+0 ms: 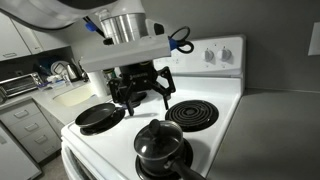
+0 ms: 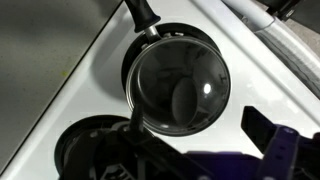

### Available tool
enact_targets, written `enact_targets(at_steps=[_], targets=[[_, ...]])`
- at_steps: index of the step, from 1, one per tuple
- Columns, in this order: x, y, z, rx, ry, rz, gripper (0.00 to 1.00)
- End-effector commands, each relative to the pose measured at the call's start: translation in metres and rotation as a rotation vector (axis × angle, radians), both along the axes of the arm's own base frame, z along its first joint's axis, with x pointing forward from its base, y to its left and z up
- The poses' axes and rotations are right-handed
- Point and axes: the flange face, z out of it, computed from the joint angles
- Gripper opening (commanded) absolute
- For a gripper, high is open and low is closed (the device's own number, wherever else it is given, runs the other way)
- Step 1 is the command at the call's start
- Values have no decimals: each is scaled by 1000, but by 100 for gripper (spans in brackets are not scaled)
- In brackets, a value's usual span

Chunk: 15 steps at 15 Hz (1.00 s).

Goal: Remove the lid from the black pot on the right side of the stove

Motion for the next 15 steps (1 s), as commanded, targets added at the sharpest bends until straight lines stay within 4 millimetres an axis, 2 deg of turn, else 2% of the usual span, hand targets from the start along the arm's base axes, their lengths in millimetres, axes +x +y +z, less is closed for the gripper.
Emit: enact_targets(at_steps=[1,6,15], targets=[[-8,4,-23,-48,-48,-37,100],[-5,8,-53,-56,-43,-53,100],[9,18,-79,-63,-78,-33,100]])
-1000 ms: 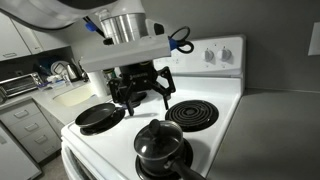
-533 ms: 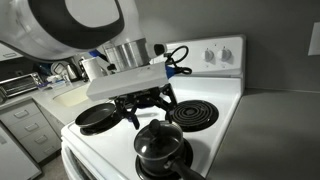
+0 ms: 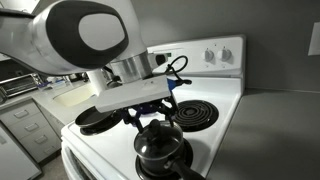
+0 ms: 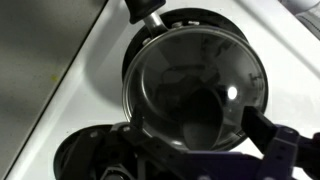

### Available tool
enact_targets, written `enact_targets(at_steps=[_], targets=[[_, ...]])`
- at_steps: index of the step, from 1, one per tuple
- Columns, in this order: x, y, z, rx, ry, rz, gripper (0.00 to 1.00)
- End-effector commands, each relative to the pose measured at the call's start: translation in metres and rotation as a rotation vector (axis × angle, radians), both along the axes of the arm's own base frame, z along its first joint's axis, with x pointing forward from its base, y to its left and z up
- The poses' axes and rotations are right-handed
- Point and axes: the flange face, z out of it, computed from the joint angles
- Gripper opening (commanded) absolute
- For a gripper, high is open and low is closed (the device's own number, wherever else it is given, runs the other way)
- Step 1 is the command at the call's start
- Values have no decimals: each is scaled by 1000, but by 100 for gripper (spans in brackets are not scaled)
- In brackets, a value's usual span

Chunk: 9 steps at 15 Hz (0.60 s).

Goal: Remove the lid from the black pot on the right side of the stove

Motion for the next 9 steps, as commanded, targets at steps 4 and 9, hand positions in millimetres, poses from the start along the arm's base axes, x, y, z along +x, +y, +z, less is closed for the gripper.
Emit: enact_targets(at_steps=[4,9], targets=[[12,9,-16,-15,-7,28,77],[12,13,-8,-20,-2,45,35]])
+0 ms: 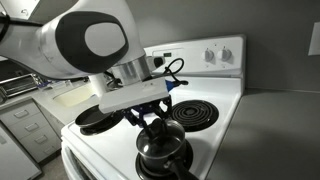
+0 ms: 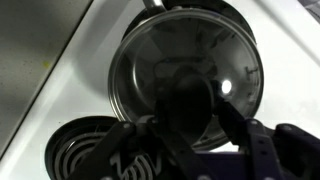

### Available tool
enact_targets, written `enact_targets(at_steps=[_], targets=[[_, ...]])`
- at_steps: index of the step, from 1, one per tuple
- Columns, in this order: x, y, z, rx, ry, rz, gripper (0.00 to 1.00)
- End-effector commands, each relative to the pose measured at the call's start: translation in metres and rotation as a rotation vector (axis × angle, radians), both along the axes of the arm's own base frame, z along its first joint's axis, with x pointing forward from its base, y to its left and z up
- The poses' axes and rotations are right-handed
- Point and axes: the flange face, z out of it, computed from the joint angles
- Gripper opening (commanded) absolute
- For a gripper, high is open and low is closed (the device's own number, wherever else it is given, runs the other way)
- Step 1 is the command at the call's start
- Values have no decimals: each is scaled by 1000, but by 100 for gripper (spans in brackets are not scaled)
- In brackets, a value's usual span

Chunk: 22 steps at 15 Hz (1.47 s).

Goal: Remove the lid from the black pot on the right side of the stove

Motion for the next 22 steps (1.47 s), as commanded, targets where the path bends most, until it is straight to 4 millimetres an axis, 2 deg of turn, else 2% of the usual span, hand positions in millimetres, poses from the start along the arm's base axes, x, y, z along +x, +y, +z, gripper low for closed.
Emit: enact_targets(at_steps=[1,3,4,12,17,22], targets=[[1,0,2,-10,5,12,27],[1,-1,5,-12,1,8,15],[0,-2,5,-12,3,7,14],[1,9,12,-27,93,52,14],[9,19,20,-65,130,92,14],[17,21,28,-80,123,103,14]])
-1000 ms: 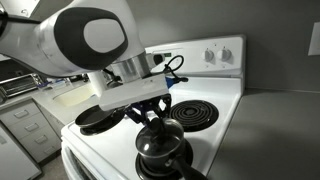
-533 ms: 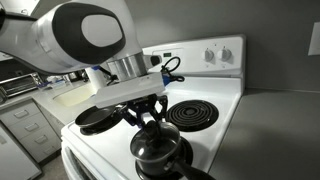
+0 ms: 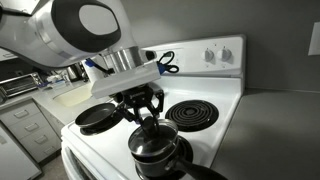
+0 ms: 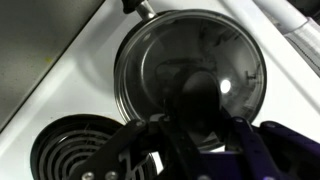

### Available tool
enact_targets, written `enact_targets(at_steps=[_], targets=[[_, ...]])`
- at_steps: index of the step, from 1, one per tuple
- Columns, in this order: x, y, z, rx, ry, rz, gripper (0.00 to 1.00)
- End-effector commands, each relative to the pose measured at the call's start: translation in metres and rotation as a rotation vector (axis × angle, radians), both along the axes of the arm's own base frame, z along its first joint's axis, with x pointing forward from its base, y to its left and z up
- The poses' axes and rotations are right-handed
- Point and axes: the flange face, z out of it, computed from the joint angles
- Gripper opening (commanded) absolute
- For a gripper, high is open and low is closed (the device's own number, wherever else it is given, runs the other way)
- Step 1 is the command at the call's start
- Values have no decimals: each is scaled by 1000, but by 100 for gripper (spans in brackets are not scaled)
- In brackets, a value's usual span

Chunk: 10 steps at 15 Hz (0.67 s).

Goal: Remove the lid from the black pot on the right side of the stove

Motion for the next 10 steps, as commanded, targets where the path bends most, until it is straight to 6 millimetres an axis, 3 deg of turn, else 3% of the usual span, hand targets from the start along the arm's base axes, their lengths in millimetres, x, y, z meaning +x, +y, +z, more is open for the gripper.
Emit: enact_targets(at_steps=[1,10], targets=[[11,0,11,-22,11,18,14],[26,6,40,4,-57,16,14]])
